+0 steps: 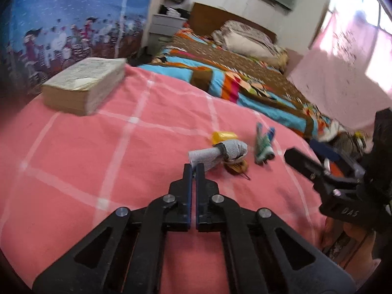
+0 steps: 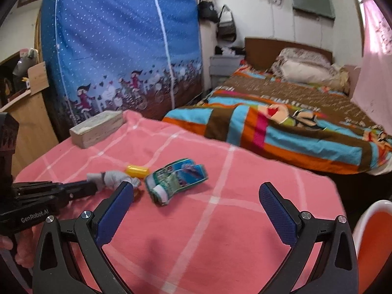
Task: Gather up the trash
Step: 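Grasp the grey cloth with the left tool while the right tool grasps a green toothpaste tube, then carry both items over the orange bucket and open both tools to drop them, then move both open tools back toward the yellow cap and biscuit, then grasp the yellow cap with the left tool while the right tool grasps the round biscuit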
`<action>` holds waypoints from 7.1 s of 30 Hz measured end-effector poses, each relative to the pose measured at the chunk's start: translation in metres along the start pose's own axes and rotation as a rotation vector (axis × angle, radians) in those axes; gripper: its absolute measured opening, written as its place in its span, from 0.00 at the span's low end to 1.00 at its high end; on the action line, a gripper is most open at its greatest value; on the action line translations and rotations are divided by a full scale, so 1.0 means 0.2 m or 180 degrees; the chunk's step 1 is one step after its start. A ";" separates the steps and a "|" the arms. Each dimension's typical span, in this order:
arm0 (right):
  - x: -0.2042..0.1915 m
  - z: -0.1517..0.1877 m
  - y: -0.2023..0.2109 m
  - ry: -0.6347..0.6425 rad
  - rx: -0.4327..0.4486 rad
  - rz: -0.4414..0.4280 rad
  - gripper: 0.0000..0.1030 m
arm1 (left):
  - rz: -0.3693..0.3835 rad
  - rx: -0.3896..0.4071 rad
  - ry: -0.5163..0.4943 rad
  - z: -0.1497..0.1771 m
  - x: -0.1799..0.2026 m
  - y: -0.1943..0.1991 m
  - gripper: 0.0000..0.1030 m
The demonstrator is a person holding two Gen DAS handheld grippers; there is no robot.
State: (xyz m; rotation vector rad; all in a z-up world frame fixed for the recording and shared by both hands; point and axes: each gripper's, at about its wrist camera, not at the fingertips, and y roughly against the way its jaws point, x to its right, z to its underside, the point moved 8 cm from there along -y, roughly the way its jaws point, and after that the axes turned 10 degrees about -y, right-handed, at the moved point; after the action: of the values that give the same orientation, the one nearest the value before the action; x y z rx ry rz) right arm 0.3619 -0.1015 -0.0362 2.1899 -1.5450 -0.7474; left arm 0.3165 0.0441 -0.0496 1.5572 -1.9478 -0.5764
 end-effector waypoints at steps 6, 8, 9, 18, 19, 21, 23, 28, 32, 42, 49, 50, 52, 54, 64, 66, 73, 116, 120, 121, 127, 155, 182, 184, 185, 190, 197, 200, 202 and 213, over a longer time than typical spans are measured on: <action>-0.02 -0.01 -0.14 -0.0262 -0.0322 -0.0149 0.95 | -0.0066 0.0110 0.0355 0.00 -0.11 0.02 0.03; -0.04 -0.01 -0.18 -0.0341 -0.0389 -0.0193 0.92 | -0.0037 0.0094 0.0393 0.00 -0.12 0.01 0.03; -0.05 -0.01 -0.19 -0.0355 -0.0430 -0.0208 0.83 | -0.0018 0.0087 0.0396 0.00 -0.12 0.00 0.03; -0.03 0.03 -0.24 -0.0499 -0.0653 -0.0394 0.34 | 0.0106 0.0109 0.0269 -0.03 -0.08 0.01 0.25; -0.03 0.03 -0.24 -0.0503 -0.0658 -0.0412 0.31 | 0.0104 0.0109 0.0241 -0.04 -0.08 0.01 0.37; -0.03 0.03 -0.22 -0.0472 -0.0661 -0.0427 0.25 | 0.0049 0.0132 0.0140 -0.06 -0.07 0.01 0.45; -0.02 0.03 -0.20 -0.0416 -0.0638 -0.0409 0.22 | 0.0014 0.0129 -0.0038 -0.09 -0.05 0.01 0.48; 0.01 0.06 -0.10 -0.0194 -0.0565 -0.0278 0.20 | 0.0037 -0.0009 -0.0447 -0.13 -0.01 -0.07 0.49; 0.07 0.10 0.01 -0.0219 -0.0436 -0.0238 0.20 | 0.0008 -0.0152 -0.0905 -0.14 0.06 -0.14 0.47; 0.08 0.12 0.02 -0.0287 -0.0378 -0.0319 0.20 | -0.0085 -0.0395 -0.1464 -0.06 0.19 -0.18 0.11; 0.05 0.14 0.07 -0.0216 -0.0252 -0.0303 0.20 | -0.0034 -0.0192 -0.1210 -0.06 0.23 -0.09 0.06; 0.04 0.14 0.09 -0.0184 -0.0189 -0.0296 0.20 | -0.0039 -0.0136 -0.1166 -0.07 0.25 -0.07 0.06; 0.03 0.12 0.14 -0.0140 -0.0048 -0.0324 0.20 | 0.0029 0.0019 -0.1024 -0.07 0.27 0.00 0.06; 0.01 0.10 0.22 -0.0092 0.0162 -0.0365 0.20 | 0.0038 0.0169 -0.0922 -0.07 0.31 0.05 0.06; 0.05 -0.03 0.70 0.0083 0.1322 -0.0381 0.20 | 0.0148 0.1001 -0.0668 -0.14 0.53 0.34 0.07; 0.07 -0.06 0.79 0.0090 0.1533 -0.0341 0.20 | 0.0156 0.1159 -0.0711 -0.17 0.60 0.40 0.07; 0.20 -0.12 1.03 0.0111 0.2123 -0.0106 0.20 | 0.0219 0.1663 -0.1006 -0.25 0.88 0.55 0.07; 1.23 0.11 1.23 -0.1252 0.1533 0.0914 0.23 | 0.1352 0.0536 -0.1562 -0.03 1.85 0.11 0.08; 1.24 0.12 1.21 -0.1309 0.1469 0.0942 0.26 | 0.1375 0.0434 -0.1567 -0.02 1.86 0.08 0.13; 1.25 0.12 1.21 -0.1316 0.1460 0.0949 0.28 | 0.1378 0.0421 -0.1564 -0.01 1.87 0.08 0.14; 1.26 0.13 1.21 -0.1362 0.1434 0.0983 0.32 | 0.1384 0.0383 -0.1513 0.00 1.85 0.06 0.21; 0.94 -0.03 1.09 -0.1029 0.1611 0.0659 0.68 | 0.0199 0.1155 -0.0829 -0.18 1.11 0.31 0.87; 0.01 -0.14 0.65 -0.0329 0.1852 -0.0234 1.00 | -0.1131 0.1554 -0.0472 -0.09 -0.01 0.61 1.00; -0.04 -0.13 0.59 -0.0206 0.1745 -0.0227 1.00 | -0.1133 0.1554 -0.0451 -0.09 -0.05 0.60 1.00; -0.07 -0.13 0.55 -0.0153 0.1688 -0.0216 1.00 | -0.1114 0.1554 -0.0416 -0.09 -0.07 0.60 1.00; -0.14 -0.13 0.40 0.0073 0.1390 -0.0155 1.00 | -0.1024 0.1576 -0.0264 -0.13 -0.14 0.58 1.00; -0.21 -0.07 0.16 0.0347 0.0633 -0.0184 0.97 | -0.0975 0.1079 -0.0265 -0.15 -0.21 0.40 1.00; -0.25 -0.02 0.03 0.0439 0.0226 -0.0203 0.75 | -0.0970 0.0769 -0.0164 -0.12 -0.25 0.31 1.00; -0.26 0.02 -0.04 0.0487 -0.0029 -0.0222 0.70 | -0.0936 0.0587 -0.0096 -0.11 -0.28 0.25 1.00; -0.30 0.15 -0.18 0.0513 -0.0674 -0.0473 0.28 | -0.0529 -0.0125 0.0120 -0.02 -0.29 0.02 0.70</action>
State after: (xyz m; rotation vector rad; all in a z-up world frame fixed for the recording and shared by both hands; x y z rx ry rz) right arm 0.3548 -0.0321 -0.0672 2.1641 -1.1796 -0.7227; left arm 0.3244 0.1017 -0.0540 1.7033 -1.7800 -0.6449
